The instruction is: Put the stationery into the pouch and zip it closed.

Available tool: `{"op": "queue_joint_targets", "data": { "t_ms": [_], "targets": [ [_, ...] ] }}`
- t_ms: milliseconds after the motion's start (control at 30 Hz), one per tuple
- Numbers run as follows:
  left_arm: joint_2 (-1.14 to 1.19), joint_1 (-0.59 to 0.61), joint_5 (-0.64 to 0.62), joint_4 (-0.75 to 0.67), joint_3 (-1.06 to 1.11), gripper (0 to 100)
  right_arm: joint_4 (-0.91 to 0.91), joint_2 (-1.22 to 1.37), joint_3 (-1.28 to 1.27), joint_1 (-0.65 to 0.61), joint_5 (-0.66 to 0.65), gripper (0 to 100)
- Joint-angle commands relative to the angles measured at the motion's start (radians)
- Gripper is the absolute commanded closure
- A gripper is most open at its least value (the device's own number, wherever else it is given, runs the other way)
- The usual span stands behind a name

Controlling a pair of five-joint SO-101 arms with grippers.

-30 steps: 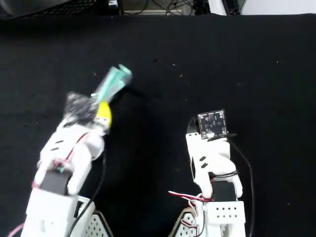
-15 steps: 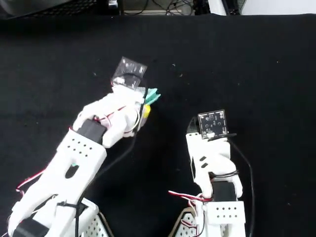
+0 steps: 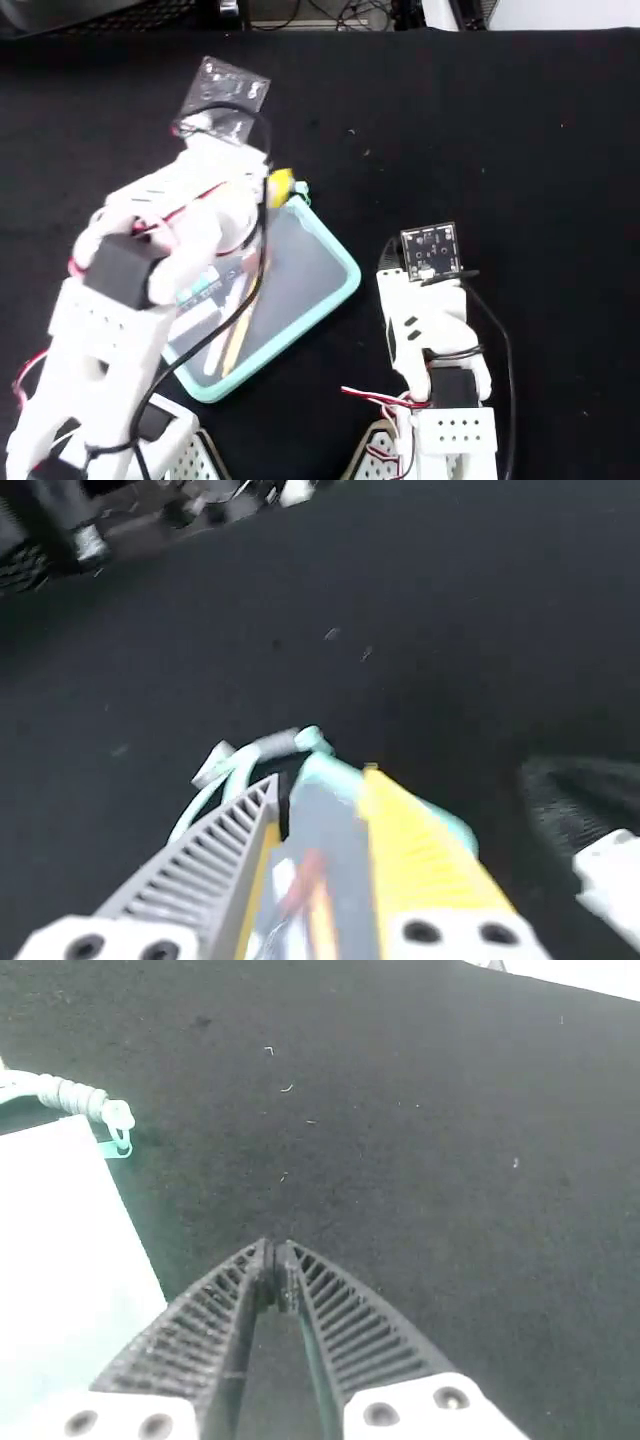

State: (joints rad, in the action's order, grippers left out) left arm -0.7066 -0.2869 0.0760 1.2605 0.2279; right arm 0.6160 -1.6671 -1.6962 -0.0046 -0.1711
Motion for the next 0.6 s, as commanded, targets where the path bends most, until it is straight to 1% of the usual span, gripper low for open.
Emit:
{"op": "queue_joint_targets", "data": {
  "t_ms": [0,100,233,333,433,500,567],
  "targets": [
    [-0.1,0.14,0.049,0.071,0.074,95,-0.017,-0.002,0.002,0.009,-0.003,98.6],
    [-0.227,0.246,0.051,0.124,0.242,96,-0.018,-0.002,0.002,0.006,-0.003,98.6],
    [-0.436,0.335,0.052,0.126,0.538,97,-0.018,-0.008,0.001,0.006,-0.003,98.6],
    [-0.606,0.41,0.054,0.071,0.753,97,-0.021,-0.012,0.001,0.005,0.0,98.6],
    [-0.79,0.501,0.054,0.008,0.957,97,-0.018,-0.012,0.001,-0.048,-0.003,98.6],
    [-0.916,0.544,0.054,-0.012,1.082,97,0.023,-0.012,0.001,-0.078,-0.003,98.6],
    [-1.043,0.559,0.054,-0.006,1.179,97,0.078,-0.012,0.002,-0.086,-0.002,98.6]
  ]
}}
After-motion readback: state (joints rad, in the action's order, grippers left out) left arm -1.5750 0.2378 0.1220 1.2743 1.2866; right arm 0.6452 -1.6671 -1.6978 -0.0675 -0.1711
